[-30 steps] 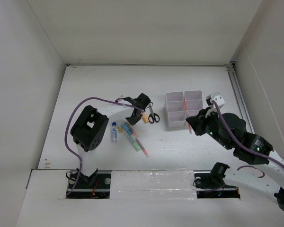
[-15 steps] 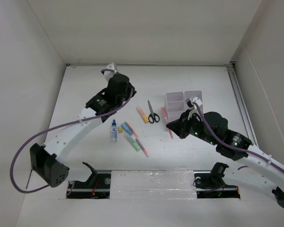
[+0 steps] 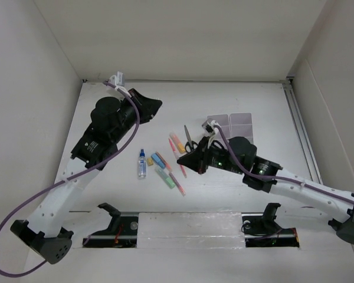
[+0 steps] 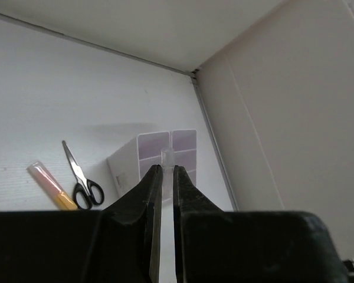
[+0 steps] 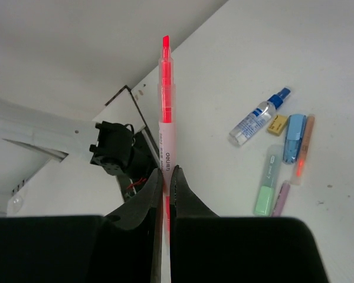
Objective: Sort the stationery into containers
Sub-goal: Close the pen cap on the pen.
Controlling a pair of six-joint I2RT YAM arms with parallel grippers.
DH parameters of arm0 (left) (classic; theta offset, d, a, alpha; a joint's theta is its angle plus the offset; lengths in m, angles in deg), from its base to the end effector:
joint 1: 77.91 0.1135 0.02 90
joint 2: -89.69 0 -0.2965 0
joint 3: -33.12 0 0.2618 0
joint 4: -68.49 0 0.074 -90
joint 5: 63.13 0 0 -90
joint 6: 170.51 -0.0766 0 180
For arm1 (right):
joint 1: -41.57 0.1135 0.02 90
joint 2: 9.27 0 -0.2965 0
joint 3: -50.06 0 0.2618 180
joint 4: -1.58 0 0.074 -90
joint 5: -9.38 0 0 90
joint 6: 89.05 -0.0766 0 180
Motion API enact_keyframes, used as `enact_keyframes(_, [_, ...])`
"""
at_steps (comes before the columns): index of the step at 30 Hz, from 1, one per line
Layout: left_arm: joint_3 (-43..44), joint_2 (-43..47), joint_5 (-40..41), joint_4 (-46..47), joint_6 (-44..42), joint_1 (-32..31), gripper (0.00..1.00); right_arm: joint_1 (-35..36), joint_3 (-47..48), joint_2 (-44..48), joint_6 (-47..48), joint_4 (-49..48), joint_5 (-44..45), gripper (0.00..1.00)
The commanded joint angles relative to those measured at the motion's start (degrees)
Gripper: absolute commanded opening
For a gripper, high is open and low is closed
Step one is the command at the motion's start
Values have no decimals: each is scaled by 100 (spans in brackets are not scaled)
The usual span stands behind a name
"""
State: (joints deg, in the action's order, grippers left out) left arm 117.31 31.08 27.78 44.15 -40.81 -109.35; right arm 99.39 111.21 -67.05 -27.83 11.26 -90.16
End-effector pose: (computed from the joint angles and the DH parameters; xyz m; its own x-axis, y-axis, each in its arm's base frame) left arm 0.2159 -0.1305 0.4829 -0.3103 -0.5589 -0.7690 0.4026 0.6555 -0.6389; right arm 0.1341 0.2369 0.3633 -0.4954 0.1042 -0.8624 -0.7803 0.3829 0.4945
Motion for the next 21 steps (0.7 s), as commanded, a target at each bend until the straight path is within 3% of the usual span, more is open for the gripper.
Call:
enact_keyframes(1, [-220,244,-1002,414,-6,-2,0,123,167,-146,-199,-916,-232,0])
enact_keyframes(13, [-1248,1070,-1541,898,37,-2,0,124,378,-409,-199,-970,-93,0])
enact_keyframes(21, [-1407,1308,-1523,916,-15,-2,0,124,440,-533,-251,-970,128,0])
